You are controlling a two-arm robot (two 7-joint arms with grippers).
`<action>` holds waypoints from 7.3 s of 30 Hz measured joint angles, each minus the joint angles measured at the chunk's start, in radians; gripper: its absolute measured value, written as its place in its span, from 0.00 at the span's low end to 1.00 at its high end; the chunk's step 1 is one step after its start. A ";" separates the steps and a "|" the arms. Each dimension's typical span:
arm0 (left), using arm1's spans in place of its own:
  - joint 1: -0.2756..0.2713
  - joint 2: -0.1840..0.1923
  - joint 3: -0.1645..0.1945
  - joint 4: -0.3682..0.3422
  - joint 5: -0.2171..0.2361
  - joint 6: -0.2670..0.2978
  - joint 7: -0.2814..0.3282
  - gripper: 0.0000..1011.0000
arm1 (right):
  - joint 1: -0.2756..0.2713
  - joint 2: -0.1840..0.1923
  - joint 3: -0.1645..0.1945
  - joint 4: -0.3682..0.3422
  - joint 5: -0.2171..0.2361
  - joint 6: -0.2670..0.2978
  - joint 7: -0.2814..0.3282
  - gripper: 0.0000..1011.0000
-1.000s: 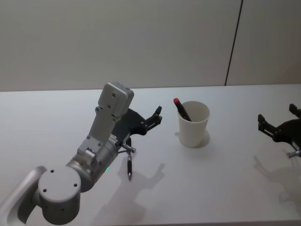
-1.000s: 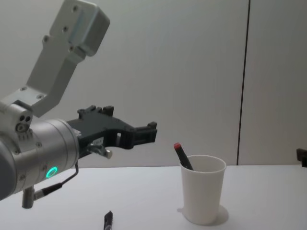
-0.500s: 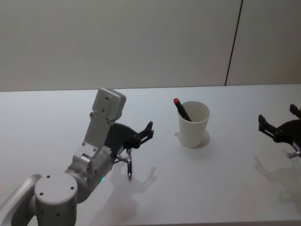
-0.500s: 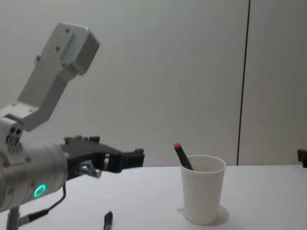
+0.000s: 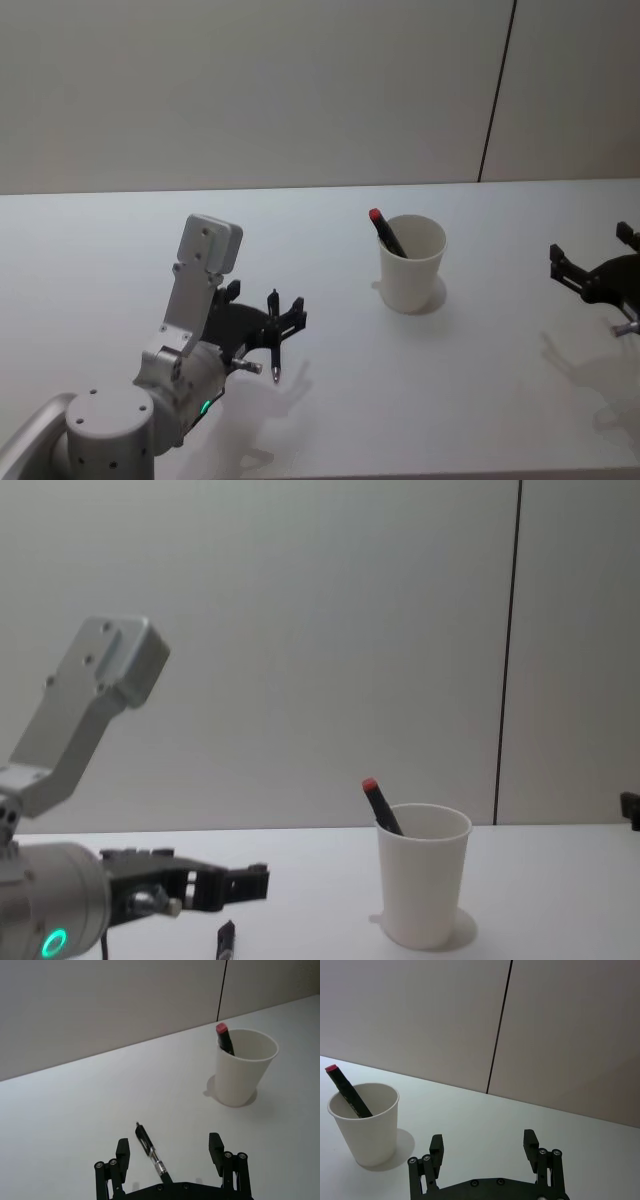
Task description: Place the pen into the pen holder.
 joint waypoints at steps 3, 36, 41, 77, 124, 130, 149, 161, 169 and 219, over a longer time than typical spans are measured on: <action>-0.003 -0.004 -0.004 0.023 -0.014 0.007 -0.001 0.99 | 0.000 0.000 0.000 0.000 0.000 0.000 0.000 0.99; -0.117 -0.083 -0.014 0.253 0.033 0.103 -0.064 0.99 | 0.000 0.000 0.000 0.000 0.000 0.000 0.000 0.99; -0.124 -0.092 -0.011 0.271 0.040 0.116 -0.060 0.99 | 0.000 0.000 0.000 0.000 0.000 0.000 0.000 0.99; -0.149 -0.133 0.000 0.337 0.079 0.136 -0.086 0.84 | 0.000 0.000 0.000 0.000 0.000 0.000 0.000 0.99; -0.121 -0.125 -0.021 0.321 0.104 0.115 -0.064 0.14 | 0.000 0.000 0.000 0.000 0.000 0.000 0.000 0.99; -0.095 -0.108 -0.029 0.283 0.112 0.071 -0.046 0.14 | 0.000 0.000 0.000 0.000 0.000 0.000 0.000 0.99; -0.013 -0.041 -0.046 0.141 0.204 -0.102 -0.029 0.14 | 0.000 0.000 0.000 0.000 0.000 0.000 0.000 0.99; 0.000 0.006 -0.057 0.062 0.326 -0.238 -0.136 0.14 | 0.000 0.000 0.000 0.000 0.000 0.000 0.000 0.99; -0.016 0.018 -0.060 0.050 0.378 -0.318 -0.228 0.14 | 0.000 0.000 0.000 0.000 0.000 0.000 0.000 0.99; -0.246 -0.102 0.007 0.295 0.470 -0.671 -0.803 0.14 | 0.000 0.000 0.000 0.000 0.000 0.000 0.000 0.99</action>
